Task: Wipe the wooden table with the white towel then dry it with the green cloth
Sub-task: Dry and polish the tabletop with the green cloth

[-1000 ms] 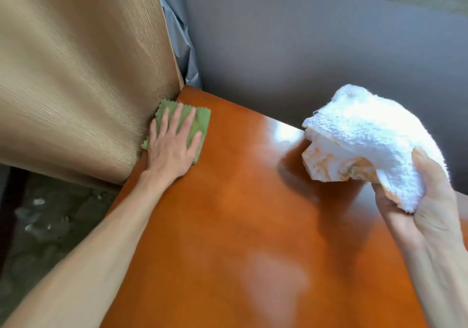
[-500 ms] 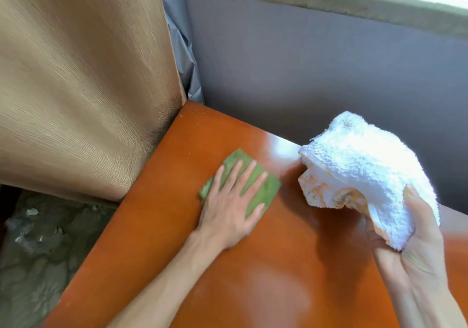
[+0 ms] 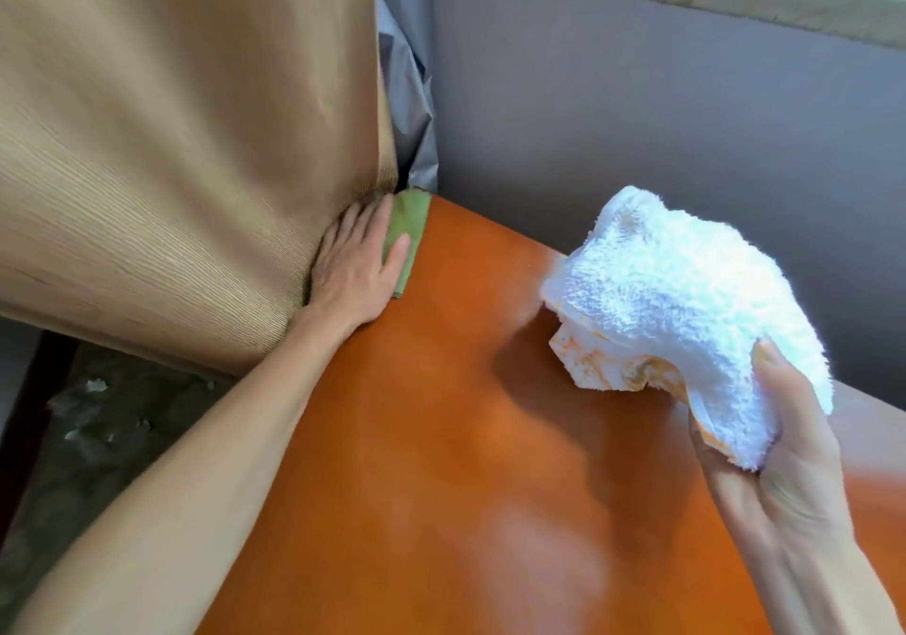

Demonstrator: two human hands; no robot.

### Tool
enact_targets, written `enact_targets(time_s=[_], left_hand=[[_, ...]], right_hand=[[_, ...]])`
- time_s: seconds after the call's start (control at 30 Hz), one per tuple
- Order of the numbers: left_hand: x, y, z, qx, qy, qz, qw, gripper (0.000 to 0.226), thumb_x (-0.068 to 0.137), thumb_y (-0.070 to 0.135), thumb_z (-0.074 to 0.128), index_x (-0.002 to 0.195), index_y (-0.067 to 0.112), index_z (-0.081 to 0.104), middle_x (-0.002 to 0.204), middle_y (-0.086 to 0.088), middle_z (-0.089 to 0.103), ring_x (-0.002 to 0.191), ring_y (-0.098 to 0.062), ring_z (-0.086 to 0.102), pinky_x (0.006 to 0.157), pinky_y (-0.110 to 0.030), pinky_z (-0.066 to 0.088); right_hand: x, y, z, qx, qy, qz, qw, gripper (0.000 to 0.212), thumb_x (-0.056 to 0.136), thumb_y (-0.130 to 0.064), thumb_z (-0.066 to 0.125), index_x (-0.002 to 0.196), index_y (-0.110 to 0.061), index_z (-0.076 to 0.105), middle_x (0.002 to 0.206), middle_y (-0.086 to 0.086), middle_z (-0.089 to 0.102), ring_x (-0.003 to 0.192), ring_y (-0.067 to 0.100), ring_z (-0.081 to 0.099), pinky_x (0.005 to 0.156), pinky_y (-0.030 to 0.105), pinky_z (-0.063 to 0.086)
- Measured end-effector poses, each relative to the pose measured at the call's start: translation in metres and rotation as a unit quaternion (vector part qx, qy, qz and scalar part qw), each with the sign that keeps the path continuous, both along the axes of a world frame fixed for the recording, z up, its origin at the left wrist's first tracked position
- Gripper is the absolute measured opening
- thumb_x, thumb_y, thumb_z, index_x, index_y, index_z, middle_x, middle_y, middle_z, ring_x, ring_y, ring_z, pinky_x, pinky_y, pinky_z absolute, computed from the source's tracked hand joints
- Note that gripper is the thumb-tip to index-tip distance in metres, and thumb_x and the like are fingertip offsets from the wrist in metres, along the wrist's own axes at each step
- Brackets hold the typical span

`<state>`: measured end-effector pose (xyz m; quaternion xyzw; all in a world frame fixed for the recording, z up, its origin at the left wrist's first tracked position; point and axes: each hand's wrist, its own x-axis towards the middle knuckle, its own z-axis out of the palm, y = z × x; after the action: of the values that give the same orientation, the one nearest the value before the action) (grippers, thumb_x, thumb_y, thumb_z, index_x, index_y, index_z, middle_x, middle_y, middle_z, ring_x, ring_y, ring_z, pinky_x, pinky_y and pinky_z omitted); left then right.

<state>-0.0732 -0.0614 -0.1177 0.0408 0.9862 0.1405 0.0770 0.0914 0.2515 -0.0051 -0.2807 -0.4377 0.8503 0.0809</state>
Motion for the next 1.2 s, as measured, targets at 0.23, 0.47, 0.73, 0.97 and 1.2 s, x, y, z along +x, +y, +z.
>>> enact_targets(time_s=[0.23,0.47,0.73,0.97,1.2], left_hand=[[0.131,0.004,0.007,-0.089,0.045,-0.014,0.995,0.065,0.104,0.044,0.021,0.157,0.006,0.028,0.164,-0.012,0.023,0.152,-0.032,0.019,0.123,-0.055,0.013],[0.178,0.103,0.002,-0.059,0.046,-0.270,0.960,0.067,0.095,0.051,0.044,0.151,0.015,0.041,0.159,-0.007,0.038,0.149,-0.028,0.030,0.120,-0.052,0.015],[0.006,0.054,0.005,-0.073,0.026,-0.108,0.991,0.068,0.101,0.053,0.014,0.160,0.019,0.019,0.168,-0.002,0.013,0.155,-0.024,0.009,0.123,-0.047,0.000],[0.138,-0.012,0.003,-0.075,0.048,-0.049,0.995,0.065,0.103,0.047,0.025,0.157,0.011,0.030,0.166,-0.008,0.019,0.154,-0.027,0.017,0.122,-0.052,0.014],[0.272,0.004,-0.013,-0.152,0.079,-0.098,0.980,0.076,0.086,0.053,0.045,0.151,0.014,0.035,0.164,-0.006,0.025,0.154,-0.027,0.013,0.117,-0.053,0.019]], right_hand=[[-0.002,-0.005,0.007,-0.024,-0.012,0.013,1.000,0.043,0.094,-0.019,0.050,0.136,-0.016,0.057,0.111,-0.007,0.073,0.097,0.008,0.071,0.073,0.022,0.058],[-0.010,-0.001,0.017,-0.011,0.009,0.019,1.000,0.032,0.097,-0.017,0.047,0.125,-0.019,0.064,0.111,-0.008,0.074,0.101,0.008,0.071,0.079,0.023,0.057],[-0.021,-0.022,0.016,-0.029,0.006,0.012,0.999,0.032,0.100,-0.018,0.048,0.101,-0.026,0.079,0.108,-0.009,0.074,0.102,0.008,0.070,0.087,0.027,0.057],[-0.078,-0.089,-0.005,-0.116,0.008,0.054,0.992,0.039,0.094,-0.012,0.058,0.132,-0.007,0.059,0.108,0.003,0.072,0.093,0.015,0.069,0.077,0.025,0.059],[-0.133,-0.138,-0.037,-0.130,0.027,0.135,0.982,0.046,0.096,-0.017,0.061,0.139,-0.003,0.053,0.125,0.011,0.066,0.108,0.021,0.066,0.085,0.029,0.056]])
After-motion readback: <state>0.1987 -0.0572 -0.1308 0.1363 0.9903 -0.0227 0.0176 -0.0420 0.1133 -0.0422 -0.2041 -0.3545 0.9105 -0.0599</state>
